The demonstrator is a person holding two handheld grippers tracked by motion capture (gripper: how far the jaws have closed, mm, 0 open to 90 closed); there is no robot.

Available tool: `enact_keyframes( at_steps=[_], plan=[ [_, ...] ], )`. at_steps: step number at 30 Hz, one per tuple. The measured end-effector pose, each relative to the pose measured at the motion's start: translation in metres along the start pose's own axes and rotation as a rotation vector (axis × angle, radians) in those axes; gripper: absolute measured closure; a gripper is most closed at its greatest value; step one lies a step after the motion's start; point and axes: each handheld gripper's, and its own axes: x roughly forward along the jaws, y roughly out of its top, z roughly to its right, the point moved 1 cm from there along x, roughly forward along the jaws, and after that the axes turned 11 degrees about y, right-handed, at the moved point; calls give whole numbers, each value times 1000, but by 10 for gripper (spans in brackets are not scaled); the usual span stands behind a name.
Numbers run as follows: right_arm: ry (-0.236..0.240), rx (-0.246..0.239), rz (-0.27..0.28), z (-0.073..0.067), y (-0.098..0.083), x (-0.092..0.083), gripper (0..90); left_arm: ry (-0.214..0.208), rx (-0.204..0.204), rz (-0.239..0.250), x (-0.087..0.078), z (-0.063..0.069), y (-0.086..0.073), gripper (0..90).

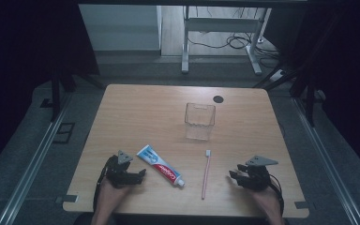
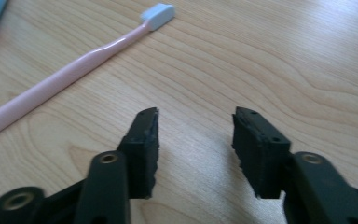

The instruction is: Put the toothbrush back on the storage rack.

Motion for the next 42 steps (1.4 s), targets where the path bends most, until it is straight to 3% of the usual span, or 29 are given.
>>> enact_keyframes(
  at_steps=[8,12,13,17,25,31,42],
  plan=[
    [37,-21,20,-6,5,-1,624,0,0,0,0,0,0,65],
    [78,-30,22,-12,11,-1,674,0,0,0,0,0,0,65],
    [103,-39,19,-16,14,0,716,0,1,0,0,0,0,65],
    [134,-61,7,-25,18,4,769,0,1,0,0,0,0,65],
    [173,-88,-24,-41,25,13,869,0,1,0,0,0,0,65],
    [200,-131,-52,-59,30,26,885,0,1,-1,0,0,0,65],
    [247,-162,-74,-75,33,40,870,0,0,0,0,0,0,65]
  ],
)
